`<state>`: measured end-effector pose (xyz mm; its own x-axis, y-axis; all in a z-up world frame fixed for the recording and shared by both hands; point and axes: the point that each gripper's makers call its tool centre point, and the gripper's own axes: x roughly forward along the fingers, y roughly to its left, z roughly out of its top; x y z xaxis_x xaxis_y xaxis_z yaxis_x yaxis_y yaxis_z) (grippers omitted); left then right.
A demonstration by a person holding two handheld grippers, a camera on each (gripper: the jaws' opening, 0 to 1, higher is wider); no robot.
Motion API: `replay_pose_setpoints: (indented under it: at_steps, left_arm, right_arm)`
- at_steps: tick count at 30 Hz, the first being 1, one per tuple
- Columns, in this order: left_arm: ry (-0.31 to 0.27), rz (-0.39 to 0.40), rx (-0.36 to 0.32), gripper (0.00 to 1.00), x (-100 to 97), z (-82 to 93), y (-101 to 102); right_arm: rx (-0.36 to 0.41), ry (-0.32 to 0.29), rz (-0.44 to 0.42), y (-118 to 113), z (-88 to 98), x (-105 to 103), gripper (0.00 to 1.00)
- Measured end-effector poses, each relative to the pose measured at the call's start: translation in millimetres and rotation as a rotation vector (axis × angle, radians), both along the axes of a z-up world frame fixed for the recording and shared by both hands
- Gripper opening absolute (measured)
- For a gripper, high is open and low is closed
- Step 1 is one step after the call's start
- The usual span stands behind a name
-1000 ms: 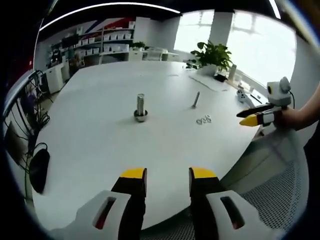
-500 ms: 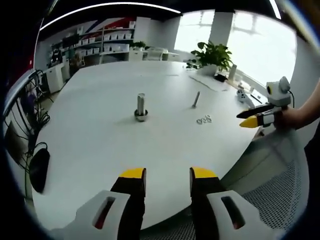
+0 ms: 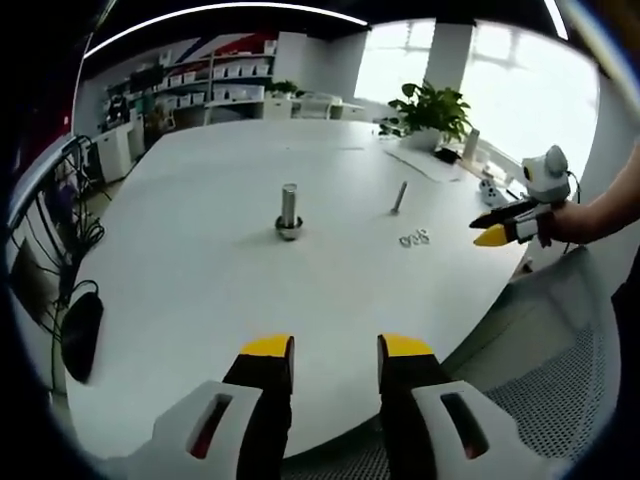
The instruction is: Place the washer onto the threaded stud by aligning its center hole with the stud, sliding it down to the base, and recovering from edge contact or off-axis alignment until the washer reaches the visible bottom stop.
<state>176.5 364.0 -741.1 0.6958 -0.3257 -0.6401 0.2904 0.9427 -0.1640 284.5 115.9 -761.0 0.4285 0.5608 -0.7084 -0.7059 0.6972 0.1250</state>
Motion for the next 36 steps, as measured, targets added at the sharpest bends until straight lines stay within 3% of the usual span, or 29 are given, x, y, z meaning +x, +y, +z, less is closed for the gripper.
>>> replay_pose_setpoints:
  at_steps: [6,12,16,24,36]
  left_arm:
    - [-0.003,0.009,-0.005,0.31,0.3,0.1,2.0]
    - [-0.006,0.010,0.000,0.31,0.9,-0.2,2.6]
    - [-0.010,0.012,0.002,0.31,1.1,0.3,2.5]
    - [-0.012,0.016,0.005,0.29,1.9,0.2,3.7]
    - [-0.015,0.021,0.004,0.29,2.7,0.5,4.1]
  right_arm:
    - [-0.050,-0.006,0.065,15.1,-6.1,14.8,0.48]
    - [-0.091,0.001,0.106,19.4,-7.0,33.7,0.36]
    - [-0.144,0.002,0.141,17.9,-12.4,44.2,0.36]
    - [-0.242,0.005,0.248,21.4,-26.7,46.6,0.36]
    - [-0.278,-0.005,0.322,28.2,-33.9,47.5,0.34]
